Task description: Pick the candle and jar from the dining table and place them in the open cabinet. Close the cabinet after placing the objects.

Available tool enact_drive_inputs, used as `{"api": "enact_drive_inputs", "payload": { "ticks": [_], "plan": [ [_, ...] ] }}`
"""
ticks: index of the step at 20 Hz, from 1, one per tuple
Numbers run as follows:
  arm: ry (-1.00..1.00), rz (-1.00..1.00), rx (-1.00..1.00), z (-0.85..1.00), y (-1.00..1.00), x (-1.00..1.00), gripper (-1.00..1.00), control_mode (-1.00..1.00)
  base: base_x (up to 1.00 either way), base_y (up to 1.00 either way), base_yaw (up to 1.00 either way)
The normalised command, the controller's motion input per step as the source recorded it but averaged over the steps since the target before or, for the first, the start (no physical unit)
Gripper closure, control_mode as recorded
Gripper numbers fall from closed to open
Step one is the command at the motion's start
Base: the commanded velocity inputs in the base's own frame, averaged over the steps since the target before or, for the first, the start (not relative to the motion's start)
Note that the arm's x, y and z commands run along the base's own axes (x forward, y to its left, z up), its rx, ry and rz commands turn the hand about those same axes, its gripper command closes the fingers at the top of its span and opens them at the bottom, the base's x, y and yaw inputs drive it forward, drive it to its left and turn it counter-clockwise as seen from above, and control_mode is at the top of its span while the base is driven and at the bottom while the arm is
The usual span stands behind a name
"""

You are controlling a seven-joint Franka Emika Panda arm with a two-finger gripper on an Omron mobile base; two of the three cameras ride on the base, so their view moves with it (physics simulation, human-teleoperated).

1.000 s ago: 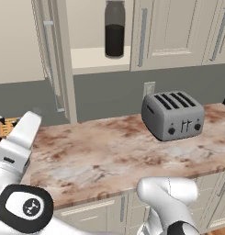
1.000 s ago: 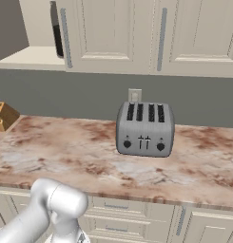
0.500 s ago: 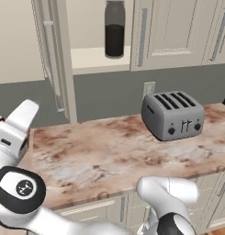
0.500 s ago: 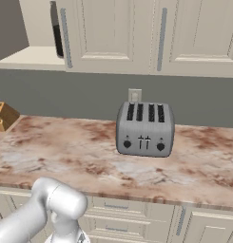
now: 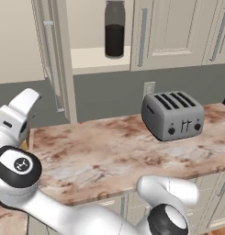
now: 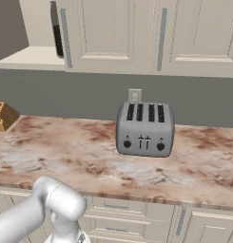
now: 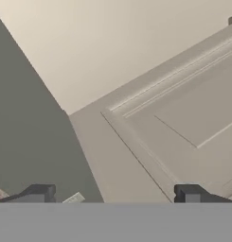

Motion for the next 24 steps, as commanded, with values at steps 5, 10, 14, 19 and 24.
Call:
{"api": "enact_drive_inputs", "payload": {
  "ticks": [5,10,14,19,24],
  "plan": [
    [0.0,-0.09,0.0,0.0,-0.08,0.12,-1.0,-1.0,0.0,0.0,0.0],
    [0.0,-0.07,0.0,0.06,-0.32,0.16,-1.0,-1.0,0.0,0.0,0.0],
    [0.0,-0.03,0.0,0.09,-0.45,0.04,-1.0,-1.0,0.0,0.0,0.0],
    [-0.06,0.0,0.0,0.04,-0.65,0.0,-1.0,-1.0,0.0,0.0,0.0],
    [-0.03,0.03,0.0,0.0,-0.87,0.32,-1.0,-1.0,0.0,0.0,0.0]
  ]
}}
